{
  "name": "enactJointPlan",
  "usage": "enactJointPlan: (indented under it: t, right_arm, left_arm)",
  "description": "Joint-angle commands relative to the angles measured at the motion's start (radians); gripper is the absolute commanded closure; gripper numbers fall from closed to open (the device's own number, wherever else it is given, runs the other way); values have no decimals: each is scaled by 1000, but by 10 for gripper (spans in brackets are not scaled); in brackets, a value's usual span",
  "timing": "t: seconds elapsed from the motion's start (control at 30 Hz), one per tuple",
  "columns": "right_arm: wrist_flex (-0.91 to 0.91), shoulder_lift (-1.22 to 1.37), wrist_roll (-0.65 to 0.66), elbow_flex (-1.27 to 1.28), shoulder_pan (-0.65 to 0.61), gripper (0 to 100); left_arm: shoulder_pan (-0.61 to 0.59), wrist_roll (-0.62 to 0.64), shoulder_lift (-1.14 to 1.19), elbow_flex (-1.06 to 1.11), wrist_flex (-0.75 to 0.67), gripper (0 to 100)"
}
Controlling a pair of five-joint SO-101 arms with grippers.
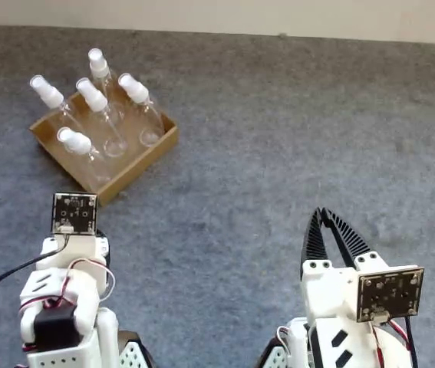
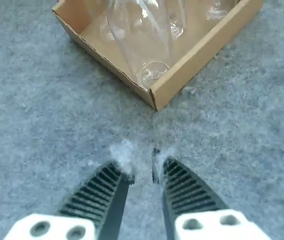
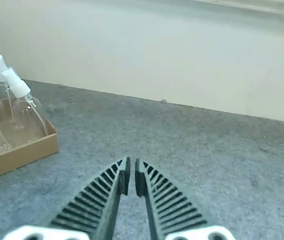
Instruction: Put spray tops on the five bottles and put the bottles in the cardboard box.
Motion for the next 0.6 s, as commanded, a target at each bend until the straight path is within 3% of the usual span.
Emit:
enactJointPlan:
  t: [0.0, 0.1, 0.33, 0.57]
  right_arm:
    - [2, 1, 12, -44, 12, 977]
    - [2, 1, 12, -44, 12, 977]
    - [2, -1, 12, -42, 12, 977]
    - [2, -1, 12, -39, 12, 977]
  left_arm:
    - [-12, 8, -8, 56, -77, 995]
    - [13, 8, -8, 107, -112, 995]
    - [196, 11, -8, 183, -138, 995]
    - [217, 12, -8, 265, -138, 995]
